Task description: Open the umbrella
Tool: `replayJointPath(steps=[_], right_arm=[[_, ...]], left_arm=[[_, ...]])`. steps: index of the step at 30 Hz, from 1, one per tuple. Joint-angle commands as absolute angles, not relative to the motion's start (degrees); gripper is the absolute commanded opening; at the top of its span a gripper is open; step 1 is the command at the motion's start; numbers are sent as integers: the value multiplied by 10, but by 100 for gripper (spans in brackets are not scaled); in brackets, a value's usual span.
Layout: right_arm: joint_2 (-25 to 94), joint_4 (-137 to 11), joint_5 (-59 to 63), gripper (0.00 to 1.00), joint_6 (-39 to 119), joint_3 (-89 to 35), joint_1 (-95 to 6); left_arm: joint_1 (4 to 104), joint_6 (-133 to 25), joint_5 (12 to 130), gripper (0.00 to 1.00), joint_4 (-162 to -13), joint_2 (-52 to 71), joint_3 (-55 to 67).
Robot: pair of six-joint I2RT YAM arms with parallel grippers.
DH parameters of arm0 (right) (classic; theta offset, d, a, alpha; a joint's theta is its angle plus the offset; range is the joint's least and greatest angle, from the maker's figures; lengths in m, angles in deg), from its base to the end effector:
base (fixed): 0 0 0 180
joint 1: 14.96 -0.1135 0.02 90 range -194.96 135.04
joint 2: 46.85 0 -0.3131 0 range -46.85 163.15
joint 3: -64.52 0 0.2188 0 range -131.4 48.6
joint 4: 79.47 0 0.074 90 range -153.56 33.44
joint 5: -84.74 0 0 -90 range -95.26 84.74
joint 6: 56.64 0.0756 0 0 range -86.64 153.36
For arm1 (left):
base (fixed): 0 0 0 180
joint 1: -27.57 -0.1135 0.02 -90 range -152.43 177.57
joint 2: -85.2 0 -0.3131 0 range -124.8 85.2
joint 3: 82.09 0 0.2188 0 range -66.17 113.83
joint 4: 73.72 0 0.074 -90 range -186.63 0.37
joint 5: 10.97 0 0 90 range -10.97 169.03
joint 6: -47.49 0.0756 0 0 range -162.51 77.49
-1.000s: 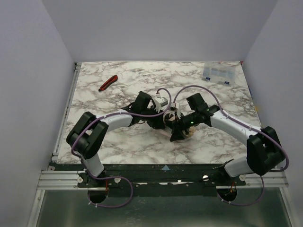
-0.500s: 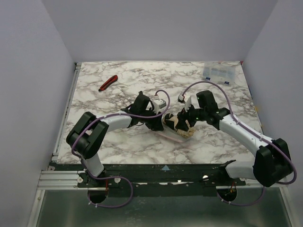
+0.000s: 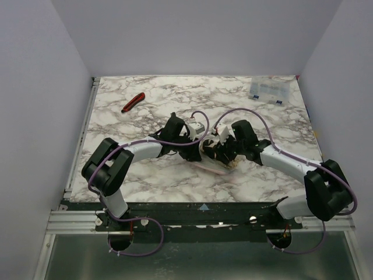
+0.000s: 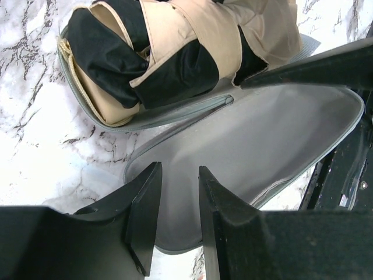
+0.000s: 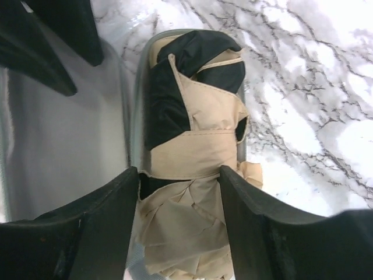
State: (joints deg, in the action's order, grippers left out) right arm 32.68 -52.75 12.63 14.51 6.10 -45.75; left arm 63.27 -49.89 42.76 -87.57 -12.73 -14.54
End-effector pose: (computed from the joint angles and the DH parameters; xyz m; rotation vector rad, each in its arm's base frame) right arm 0.2159 0.1557 0.2344 -1.1401 2.1180 0.4721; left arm 0.2570 -0.2398 0.2188 0.9081 2.2441 -1.1022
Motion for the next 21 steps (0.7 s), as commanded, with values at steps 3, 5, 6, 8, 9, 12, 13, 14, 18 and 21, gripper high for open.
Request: replayJointPath(steps=[3,5,6,8,9,12,13,14,18,21], right_arm=[[355,-560,43,42,108,109,-463],[357,-562,18,22,99,114,-463],[356,-566,4,10,99,118,-463],[347,-583,-31,0,98,130,-464],[340,-591,-48,0,97,135,-463],[312,-601,-50,0,86,139,-440],[308,-601,-51,0,82,135,-422],[307,-600,-49,0,73,131,-407],[326,-599,-17,0,33,111,-311],[356,-599,13,0,-1,92,-232]], left_arm=[[633,-494,419,33,-873,-126,-142],[633,-491,422,36,-876,-126,-139],[633,-487,424,38,-879,-124,-137],[630,-478,430,47,-888,-116,-131],[627,-470,435,52,-892,-106,-128],[609,-441,455,71,-892,-60,-129],[599,-435,462,76,-889,-39,-130],[590,-428,469,82,-888,-16,-129],[536,-405,499,98,-916,57,-99],[485,-415,503,99,-921,118,-97]])
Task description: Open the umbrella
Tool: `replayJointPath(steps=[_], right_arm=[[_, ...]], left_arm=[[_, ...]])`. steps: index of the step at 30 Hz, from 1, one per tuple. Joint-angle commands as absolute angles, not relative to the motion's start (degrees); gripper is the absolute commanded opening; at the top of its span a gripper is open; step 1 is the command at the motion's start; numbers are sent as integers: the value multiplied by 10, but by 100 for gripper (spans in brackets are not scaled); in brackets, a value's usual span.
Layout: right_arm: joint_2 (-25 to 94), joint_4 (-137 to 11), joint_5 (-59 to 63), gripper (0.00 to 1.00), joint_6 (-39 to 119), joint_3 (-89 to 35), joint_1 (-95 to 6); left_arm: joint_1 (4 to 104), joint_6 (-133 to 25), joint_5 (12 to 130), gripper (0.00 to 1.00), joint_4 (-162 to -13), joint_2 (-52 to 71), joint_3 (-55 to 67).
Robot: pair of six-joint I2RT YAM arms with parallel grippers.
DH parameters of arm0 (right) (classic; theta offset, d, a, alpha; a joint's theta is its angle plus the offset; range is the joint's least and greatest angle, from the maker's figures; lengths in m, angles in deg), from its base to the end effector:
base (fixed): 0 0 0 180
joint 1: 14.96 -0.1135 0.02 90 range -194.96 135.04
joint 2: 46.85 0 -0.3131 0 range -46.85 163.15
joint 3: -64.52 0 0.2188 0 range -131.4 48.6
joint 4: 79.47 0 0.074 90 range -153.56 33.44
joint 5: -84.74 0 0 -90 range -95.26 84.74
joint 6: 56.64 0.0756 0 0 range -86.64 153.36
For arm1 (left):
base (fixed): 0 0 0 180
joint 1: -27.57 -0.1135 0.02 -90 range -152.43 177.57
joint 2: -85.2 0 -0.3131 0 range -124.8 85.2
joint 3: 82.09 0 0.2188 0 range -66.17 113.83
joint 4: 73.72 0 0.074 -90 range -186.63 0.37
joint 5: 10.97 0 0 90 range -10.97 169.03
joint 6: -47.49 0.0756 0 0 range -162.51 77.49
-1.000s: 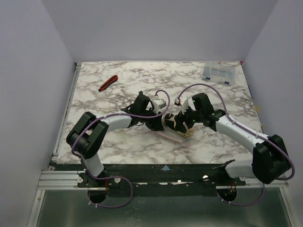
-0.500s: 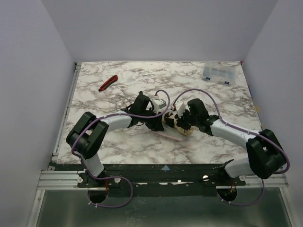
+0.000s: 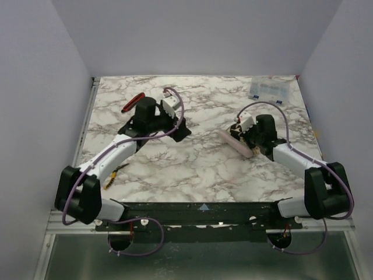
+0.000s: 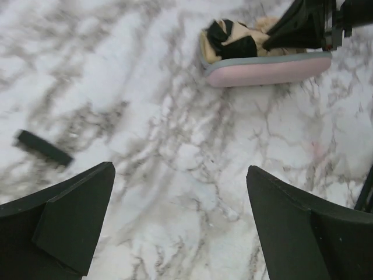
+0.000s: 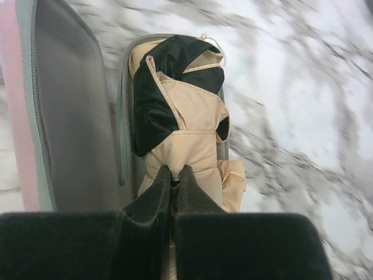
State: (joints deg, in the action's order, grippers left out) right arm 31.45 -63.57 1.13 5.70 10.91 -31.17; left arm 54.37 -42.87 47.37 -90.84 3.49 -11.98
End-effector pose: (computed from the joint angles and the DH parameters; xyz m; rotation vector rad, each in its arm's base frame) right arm 0.2555 0.0830 0.2317 -0.9033 2.0869 0.0219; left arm 0.2593 -0.1754 0.3129 0.8131 1.9388 -0.8598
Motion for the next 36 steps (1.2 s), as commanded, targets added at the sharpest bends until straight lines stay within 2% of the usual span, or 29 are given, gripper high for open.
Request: replayJointPath(steps=[1,4,8,15,20,23,26,31,36], right_arm=[[367,-599,25,0,-13,82,-203],[399,-592,57,0,-33,38,-119],[418,-538,116,0,-13,-55,-68],[420,-504,137,0,9,-175,-52],[409,-485,160,0,23,-242,-48],[401,-436,221,0,53,-295,-48],[395,-350,334,0,86,-355,-49],[345,-249,487,0,90,-333,-93],[257,-243,480,0,80,-233,-218]], left_arm=[[468,-419,503,99,-924,140,-101],[426,-422,503,99,-934,196,-123],[398,-418,507,99,-962,246,-162],[379,-422,505,99,-977,318,-219],[376,-394,533,99,-1015,352,-210],[374,-363,522,99,-1043,365,-200],[373,-307,460,99,-1087,377,-184],[373,-220,393,99,-1143,387,-176],[374,-210,318,94,-1144,383,-186]])
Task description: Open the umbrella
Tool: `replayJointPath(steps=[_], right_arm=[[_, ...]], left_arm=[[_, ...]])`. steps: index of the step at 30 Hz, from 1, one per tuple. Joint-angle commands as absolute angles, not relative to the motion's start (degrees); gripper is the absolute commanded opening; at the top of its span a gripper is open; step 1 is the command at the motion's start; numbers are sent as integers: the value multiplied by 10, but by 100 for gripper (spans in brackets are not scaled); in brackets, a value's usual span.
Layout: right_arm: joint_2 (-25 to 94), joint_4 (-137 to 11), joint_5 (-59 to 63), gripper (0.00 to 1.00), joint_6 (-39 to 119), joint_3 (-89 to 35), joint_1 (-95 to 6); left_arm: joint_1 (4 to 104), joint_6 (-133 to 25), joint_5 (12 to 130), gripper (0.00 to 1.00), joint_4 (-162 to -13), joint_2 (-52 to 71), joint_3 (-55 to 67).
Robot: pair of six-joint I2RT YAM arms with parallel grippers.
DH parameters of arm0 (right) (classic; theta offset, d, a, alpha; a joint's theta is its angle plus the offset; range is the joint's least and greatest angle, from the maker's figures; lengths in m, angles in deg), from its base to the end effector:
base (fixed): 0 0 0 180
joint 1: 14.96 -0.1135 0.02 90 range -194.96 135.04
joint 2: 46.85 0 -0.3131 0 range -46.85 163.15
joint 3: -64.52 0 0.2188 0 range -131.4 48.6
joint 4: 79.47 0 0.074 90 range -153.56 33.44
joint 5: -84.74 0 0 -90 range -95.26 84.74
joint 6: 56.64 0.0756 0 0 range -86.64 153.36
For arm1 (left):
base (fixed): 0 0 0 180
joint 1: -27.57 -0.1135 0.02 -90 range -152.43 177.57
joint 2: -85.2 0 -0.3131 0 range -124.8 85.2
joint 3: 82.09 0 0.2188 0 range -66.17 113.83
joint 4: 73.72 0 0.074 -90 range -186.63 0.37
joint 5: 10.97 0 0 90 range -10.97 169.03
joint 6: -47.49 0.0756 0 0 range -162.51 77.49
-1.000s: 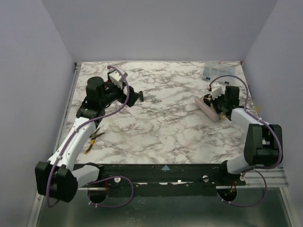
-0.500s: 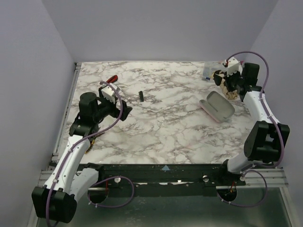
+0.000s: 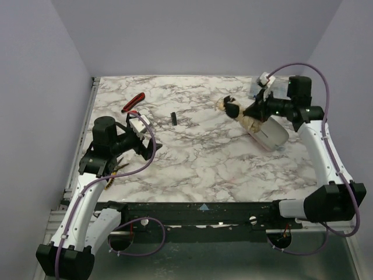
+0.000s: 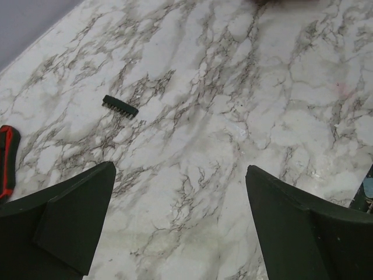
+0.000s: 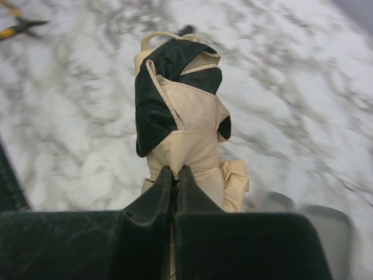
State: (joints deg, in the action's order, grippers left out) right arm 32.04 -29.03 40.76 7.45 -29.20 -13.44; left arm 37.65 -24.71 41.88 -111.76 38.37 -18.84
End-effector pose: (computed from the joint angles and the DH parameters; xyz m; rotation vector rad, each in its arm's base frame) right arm 0.2754 0.0471 0.4031 -0.8438 1.8512 0.5779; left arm 0.1303 -0.0695 0.3542 0.8586 1.6998 -0.5376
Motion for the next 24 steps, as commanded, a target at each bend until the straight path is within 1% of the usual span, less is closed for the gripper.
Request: replayJointPath(steps=[1,3,7,12,18,19,21,22,24], right_arm=[[243,-259,472,0,93,-211,-244],[224,-273,469,0,104,-184,-288],[219,-269,461,0,105,-160,-353],[215,-278,451,0,112,-132,-393],[208,-294,445,0,134,-121,-418],[208,-293,445,0,134,-121,-419],[206,-288,439,0,128,-119,-419],[205,-283,435,0,121,-118,-419],[202,-277,426,0,111,-114,-419]], left_arm=[[379,-218,292,93,-1136,377,-191],[405,-238,283,90,-1114,365,-203],[482,-253,343,90,-1090,326,-200],[536,-265,357,90,-1093,263,-179],[584,-256,392,87,-1086,208,-158],[592,-250,403,81,-1091,197,-153],[599,-250,439,62,-1084,184,-148],[599,-251,451,56,-1079,181,-149],[599,-246,459,48,-1074,181,-154]])
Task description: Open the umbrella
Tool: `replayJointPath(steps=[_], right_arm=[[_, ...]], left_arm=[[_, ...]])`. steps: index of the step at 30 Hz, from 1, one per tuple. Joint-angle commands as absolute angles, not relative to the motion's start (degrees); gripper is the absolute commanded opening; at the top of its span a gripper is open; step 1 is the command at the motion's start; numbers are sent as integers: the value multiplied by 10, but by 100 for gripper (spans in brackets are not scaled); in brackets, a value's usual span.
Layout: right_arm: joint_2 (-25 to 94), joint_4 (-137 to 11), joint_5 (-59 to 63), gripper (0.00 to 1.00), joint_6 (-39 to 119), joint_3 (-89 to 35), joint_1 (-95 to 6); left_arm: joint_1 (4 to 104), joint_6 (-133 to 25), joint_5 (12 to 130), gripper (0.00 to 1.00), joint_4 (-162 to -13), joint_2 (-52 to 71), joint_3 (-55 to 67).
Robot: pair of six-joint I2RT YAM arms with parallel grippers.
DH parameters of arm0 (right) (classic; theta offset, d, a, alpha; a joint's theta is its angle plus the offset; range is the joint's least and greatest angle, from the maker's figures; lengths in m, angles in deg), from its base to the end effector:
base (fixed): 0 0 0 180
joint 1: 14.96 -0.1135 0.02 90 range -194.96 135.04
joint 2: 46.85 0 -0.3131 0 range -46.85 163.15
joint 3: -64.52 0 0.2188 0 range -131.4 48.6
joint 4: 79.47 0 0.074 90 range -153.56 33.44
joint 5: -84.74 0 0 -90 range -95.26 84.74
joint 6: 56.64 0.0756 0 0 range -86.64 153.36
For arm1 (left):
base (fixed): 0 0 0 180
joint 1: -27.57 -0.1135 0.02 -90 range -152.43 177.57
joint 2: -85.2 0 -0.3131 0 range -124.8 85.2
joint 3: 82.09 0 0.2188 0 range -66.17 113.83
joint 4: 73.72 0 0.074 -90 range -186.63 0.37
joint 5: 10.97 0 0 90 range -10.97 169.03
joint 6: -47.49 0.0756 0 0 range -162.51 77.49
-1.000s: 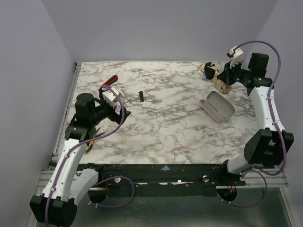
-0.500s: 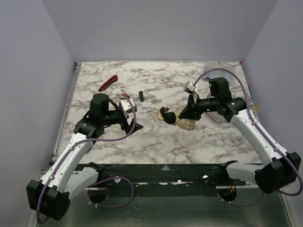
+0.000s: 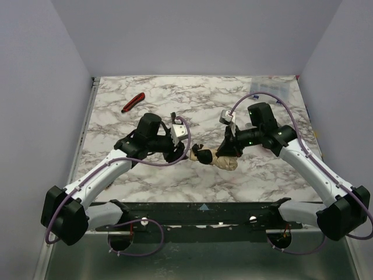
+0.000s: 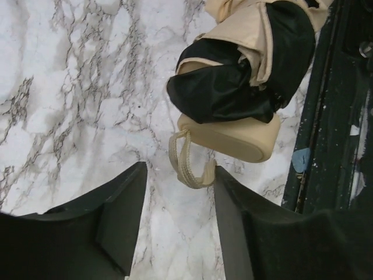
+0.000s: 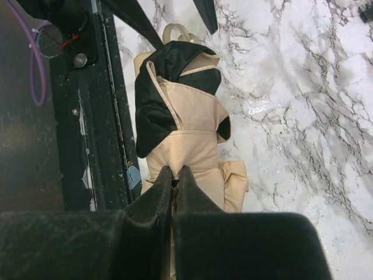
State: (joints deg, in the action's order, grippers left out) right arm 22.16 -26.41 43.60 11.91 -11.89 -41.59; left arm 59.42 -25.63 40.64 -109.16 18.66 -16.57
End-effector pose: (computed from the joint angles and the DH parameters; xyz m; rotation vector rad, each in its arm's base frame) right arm 0.1634 0.1456 0.3455 -1.2737 1.8514 1.0434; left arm 0.1632 -0.1567 0.3176 1.2307 1.8024 -0.8832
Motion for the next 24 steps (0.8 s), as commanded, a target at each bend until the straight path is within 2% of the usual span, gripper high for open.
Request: replayJointPath(steps=[1,6,17,22,23,24], right_arm=[[200,-275,422,0,108,-112,-419],[193,-258,406,0,91,-107,-419],[175,-258,318,0,80,-78,-419],[188,-262,324,0,83,-72,-419],[193,-266,323,0,87,-71,-419],[199,-273,322,0,93,-68,-419]], left_arm=[[599,-244,456,43,-1074,183,-157],[597,-244,461,0,-1054,211,-186],[441,-229,494,0,-1033,258,-226],[429,-201,459,0,-1051,265,-225],[429,-202,452,13,-1053,267,-222],[429,-194,437,37,-1063,268,-216]])
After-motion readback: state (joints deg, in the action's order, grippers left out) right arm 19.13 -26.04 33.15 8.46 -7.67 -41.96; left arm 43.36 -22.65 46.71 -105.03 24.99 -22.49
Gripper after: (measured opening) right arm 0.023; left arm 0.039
